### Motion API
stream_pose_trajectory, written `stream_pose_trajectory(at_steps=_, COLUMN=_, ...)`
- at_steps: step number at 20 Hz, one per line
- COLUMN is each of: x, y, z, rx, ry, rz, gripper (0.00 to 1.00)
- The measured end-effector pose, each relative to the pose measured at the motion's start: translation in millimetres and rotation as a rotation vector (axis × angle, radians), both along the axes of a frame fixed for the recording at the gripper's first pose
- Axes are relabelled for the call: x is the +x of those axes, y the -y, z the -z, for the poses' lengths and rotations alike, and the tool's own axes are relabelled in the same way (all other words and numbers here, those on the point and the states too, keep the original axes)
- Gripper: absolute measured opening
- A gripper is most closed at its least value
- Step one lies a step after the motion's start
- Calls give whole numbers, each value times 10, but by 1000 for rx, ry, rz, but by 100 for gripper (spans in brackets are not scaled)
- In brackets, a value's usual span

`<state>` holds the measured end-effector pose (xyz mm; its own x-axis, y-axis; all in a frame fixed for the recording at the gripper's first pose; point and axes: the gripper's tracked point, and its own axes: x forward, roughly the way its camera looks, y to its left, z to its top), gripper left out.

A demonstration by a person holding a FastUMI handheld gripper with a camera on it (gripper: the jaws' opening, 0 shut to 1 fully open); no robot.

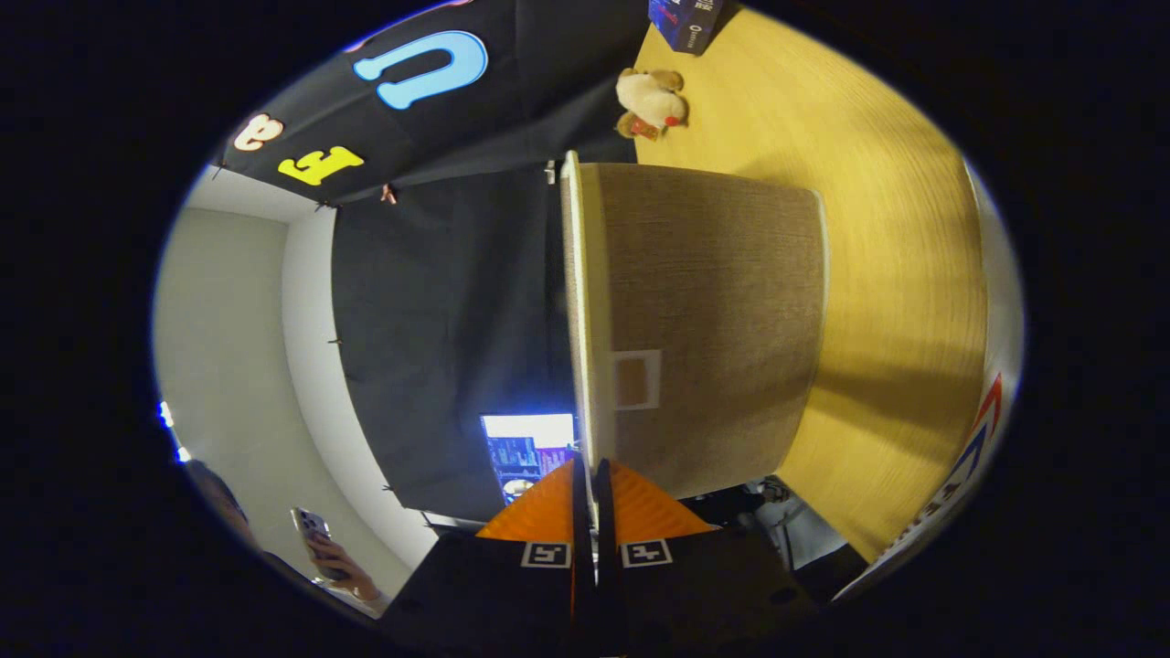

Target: Open the storage box then place both shoes into the box .Put the left shoe in first, then the right shoe, with the right side of both shoes facing outward in a uniform manner.

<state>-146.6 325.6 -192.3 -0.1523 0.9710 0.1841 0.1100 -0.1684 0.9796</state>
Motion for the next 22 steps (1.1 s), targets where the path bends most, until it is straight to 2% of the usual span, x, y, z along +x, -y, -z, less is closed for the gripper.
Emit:
stream_pose_trajectory(at_steps=11, x=93, y=-379, z=-1431, rx=81, ry=197, rz=128, gripper=5)
stream_pose_trajectory(at_steps=16, x=132, y=-965, z=-1838, rx=48, ry=304, rz=181, gripper=6)
stream_pose_trajectory(at_steps=22, x=143, y=-1737, z=-2138, rx=-4, ry=361, rz=250, gripper=9)
